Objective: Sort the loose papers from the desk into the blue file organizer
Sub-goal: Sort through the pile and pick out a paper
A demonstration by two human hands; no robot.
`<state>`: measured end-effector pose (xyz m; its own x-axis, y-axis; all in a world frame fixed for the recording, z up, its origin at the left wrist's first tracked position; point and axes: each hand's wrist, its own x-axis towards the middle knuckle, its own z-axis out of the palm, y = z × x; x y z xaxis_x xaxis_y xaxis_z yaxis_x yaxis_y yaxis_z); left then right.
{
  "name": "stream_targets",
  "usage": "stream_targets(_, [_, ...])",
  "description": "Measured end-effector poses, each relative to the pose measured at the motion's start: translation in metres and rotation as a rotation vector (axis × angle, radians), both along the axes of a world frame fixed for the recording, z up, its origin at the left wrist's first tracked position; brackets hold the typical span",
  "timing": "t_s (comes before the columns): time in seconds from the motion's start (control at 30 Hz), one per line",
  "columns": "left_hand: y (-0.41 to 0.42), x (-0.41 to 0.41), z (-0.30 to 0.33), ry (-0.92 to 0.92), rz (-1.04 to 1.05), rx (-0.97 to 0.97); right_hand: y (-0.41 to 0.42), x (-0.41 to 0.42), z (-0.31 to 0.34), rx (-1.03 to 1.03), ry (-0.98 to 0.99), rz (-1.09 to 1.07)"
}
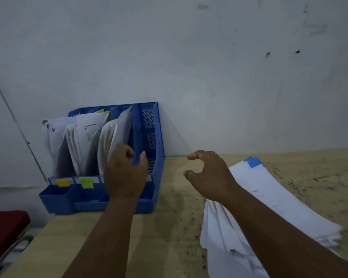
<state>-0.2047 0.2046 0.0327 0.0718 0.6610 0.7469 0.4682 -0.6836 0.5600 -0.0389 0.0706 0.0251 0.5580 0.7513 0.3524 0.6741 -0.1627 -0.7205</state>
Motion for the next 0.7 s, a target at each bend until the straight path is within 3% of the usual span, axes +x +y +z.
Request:
stream_targets(0.07, [-0.027,0.017,-0.008,0.042,-0.131,-0.004,-0.019,0.008,-0.005,-0.015,-0.004,-0.036])
stream_targets(0.2, [-0.071,0.051,-0.032,0.147,-0.377,-0.308,-0.058,0.028,-0.020,-0.118,0.006,-0.141])
stream_targets(0.33, [-0.097,0.081,-0.055,0.227,-0.503,-0.465,-0.088,0.044,-0.034,-0.301,0.004,-0.180])
stream_targets(0.47, [-0.117,0.096,-0.080,0.190,-0.565,-0.534,-0.102,0.045,-0.055,-0.383,0.023,-0.144])
stream_targets(0.7, [-0.110,0.094,-0.100,0.311,-0.609,-0.500,-0.106,0.044,-0.067,-0.395,-0.042,-0.126])
